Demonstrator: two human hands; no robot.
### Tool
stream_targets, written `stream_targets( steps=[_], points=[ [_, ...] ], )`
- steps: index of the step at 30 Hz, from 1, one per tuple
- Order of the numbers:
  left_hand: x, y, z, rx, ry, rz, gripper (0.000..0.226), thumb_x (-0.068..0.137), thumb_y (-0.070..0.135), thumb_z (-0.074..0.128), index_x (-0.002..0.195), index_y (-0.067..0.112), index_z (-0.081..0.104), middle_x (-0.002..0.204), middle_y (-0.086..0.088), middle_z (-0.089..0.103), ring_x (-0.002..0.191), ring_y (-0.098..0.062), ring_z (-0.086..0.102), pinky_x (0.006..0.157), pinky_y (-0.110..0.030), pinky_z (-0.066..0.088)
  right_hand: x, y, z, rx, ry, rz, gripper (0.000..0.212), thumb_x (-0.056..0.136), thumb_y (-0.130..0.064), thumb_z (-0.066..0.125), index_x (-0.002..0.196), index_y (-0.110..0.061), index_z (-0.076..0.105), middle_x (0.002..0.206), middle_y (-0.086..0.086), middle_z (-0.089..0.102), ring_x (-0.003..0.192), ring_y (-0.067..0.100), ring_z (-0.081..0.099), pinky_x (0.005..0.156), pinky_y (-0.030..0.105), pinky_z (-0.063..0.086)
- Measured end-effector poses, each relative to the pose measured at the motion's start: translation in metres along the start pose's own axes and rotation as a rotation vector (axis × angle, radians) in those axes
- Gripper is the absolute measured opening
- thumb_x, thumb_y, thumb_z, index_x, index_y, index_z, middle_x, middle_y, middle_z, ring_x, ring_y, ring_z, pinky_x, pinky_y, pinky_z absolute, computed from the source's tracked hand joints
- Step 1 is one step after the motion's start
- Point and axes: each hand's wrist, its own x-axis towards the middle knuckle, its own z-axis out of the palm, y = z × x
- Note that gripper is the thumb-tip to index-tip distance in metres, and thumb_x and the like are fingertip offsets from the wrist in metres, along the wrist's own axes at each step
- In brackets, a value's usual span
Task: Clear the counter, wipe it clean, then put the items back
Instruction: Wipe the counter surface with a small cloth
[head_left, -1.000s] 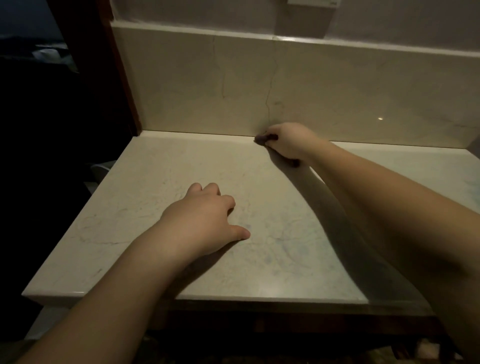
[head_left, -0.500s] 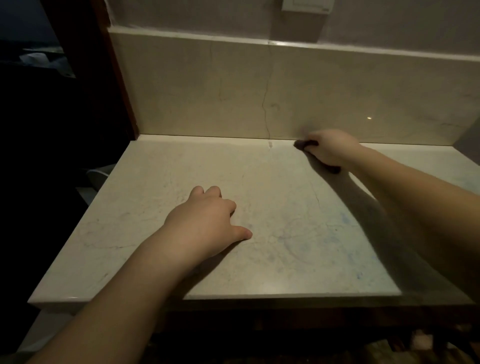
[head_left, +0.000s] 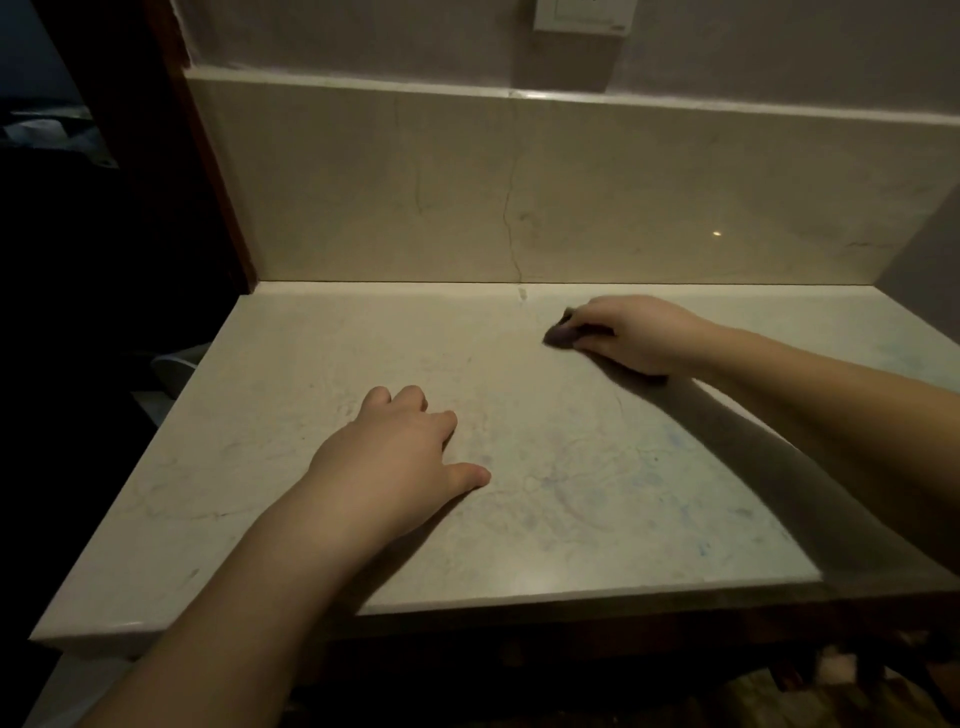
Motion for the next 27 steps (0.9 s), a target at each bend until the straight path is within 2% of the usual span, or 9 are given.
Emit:
stream_targets(
  steps=[2, 5, 8, 13, 16, 19, 22, 24, 27],
  points=[
    [0.000, 0.000, -0.001, 0.009, -0.008, 0.004, 0.059, 0.087, 0.067, 0.045, 0.133, 0.031, 0.048, 0.132, 0.005, 0.040, 0.122, -0.016, 0.031, 0.087, -0.035, 0.045, 0.022, 0.014, -0.001, -0.004, 0.031, 0.095, 0.027, 0.095, -0.038, 0.054, 0.119, -0.030, 0.062, 0.120, -0.002, 0.064, 0.110, 0.023, 0.057, 0.087, 0.030, 0.043],
    [-0.001, 0.001, -0.002, 0.012, -0.011, 0.009, 0.056, 0.088, 0.067, 0.045, 0.131, 0.031, 0.049, 0.133, 0.004, 0.041, 0.122, -0.016, 0.031, 0.086, -0.034, 0.044, 0.043, 0.022, 0.003, -0.079, 0.035, 0.167, 0.028, 0.095, -0.040, 0.051, 0.120, -0.029, 0.060, 0.123, 0.002, 0.062, 0.110, 0.028, 0.055, 0.085, 0.033, 0.044],
    [-0.001, 0.001, -0.001, 0.012, 0.001, 0.013, 0.056, 0.088, 0.066, 0.044, 0.132, 0.031, 0.049, 0.132, 0.005, 0.041, 0.123, -0.016, 0.031, 0.084, -0.033, 0.043, 0.016, 0.001, 0.005, -0.020, 0.032, 0.061, 0.028, 0.094, -0.039, 0.053, 0.120, -0.031, 0.061, 0.119, -0.002, 0.063, 0.109, 0.022, 0.056, 0.084, 0.028, 0.039],
    [-0.001, 0.000, 0.000, 0.023, -0.003, 0.015, 0.055, 0.089, 0.066, 0.043, 0.129, 0.029, 0.050, 0.129, 0.004, 0.042, 0.121, -0.017, 0.031, 0.081, -0.034, 0.043, -0.070, -0.040, 0.001, 0.004, -0.084, -0.204, 0.027, 0.093, -0.037, 0.056, 0.118, -0.030, 0.062, 0.102, -0.013, 0.054, 0.089, 0.009, 0.050, 0.076, 0.028, 0.043],
    [-0.002, 0.001, -0.003, 0.028, -0.011, 0.025, 0.051, 0.089, 0.065, 0.044, 0.123, 0.028, 0.053, 0.125, 0.002, 0.044, 0.118, -0.017, 0.033, 0.078, -0.033, 0.042, -0.062, -0.033, -0.001, 0.024, -0.080, -0.168, 0.025, 0.093, -0.036, 0.057, 0.115, -0.029, 0.064, 0.098, -0.015, 0.051, 0.091, 0.012, 0.053, 0.074, 0.028, 0.040],
    [-0.002, 0.002, -0.005, 0.038, -0.026, 0.030, 0.052, 0.089, 0.065, 0.045, 0.123, 0.027, 0.055, 0.126, 0.002, 0.044, 0.119, -0.018, 0.034, 0.082, -0.033, 0.044, -0.024, -0.014, 0.002, -0.030, 0.024, -0.037, 0.027, 0.094, -0.042, 0.054, 0.115, -0.028, 0.063, 0.109, -0.005, 0.061, 0.102, 0.020, 0.056, 0.077, 0.027, 0.037],
    [-0.002, 0.002, -0.007, 0.041, -0.035, 0.029, 0.053, 0.089, 0.065, 0.045, 0.125, 0.027, 0.056, 0.127, 0.000, 0.045, 0.121, -0.020, 0.035, 0.083, -0.034, 0.044, -0.009, -0.011, 0.008, -0.059, 0.064, 0.047, 0.025, 0.095, -0.038, 0.054, 0.115, -0.026, 0.062, 0.116, 0.000, 0.063, 0.107, 0.024, 0.057, 0.080, 0.026, 0.038],
    [-0.002, 0.002, -0.006, 0.043, -0.033, 0.029, 0.053, 0.089, 0.065, 0.045, 0.123, 0.026, 0.056, 0.126, -0.001, 0.046, 0.121, -0.021, 0.035, 0.084, -0.036, 0.044, -0.026, -0.026, 0.008, -0.044, 0.040, 0.044, 0.026, 0.095, -0.037, 0.053, 0.118, -0.026, 0.061, 0.114, 0.000, 0.062, 0.104, 0.023, 0.057, 0.082, 0.030, 0.041],
    [-0.003, 0.000, -0.004, 0.049, -0.014, 0.040, 0.054, 0.090, 0.065, 0.043, 0.122, 0.024, 0.056, 0.125, -0.002, 0.046, 0.121, -0.023, 0.036, 0.081, -0.037, 0.044, -0.081, -0.053, 0.007, -0.028, -0.021, -0.072, 0.025, 0.095, -0.035, 0.053, 0.118, -0.027, 0.061, 0.109, -0.005, 0.057, 0.090, 0.014, 0.053, 0.075, 0.029, 0.042]
  ],
)
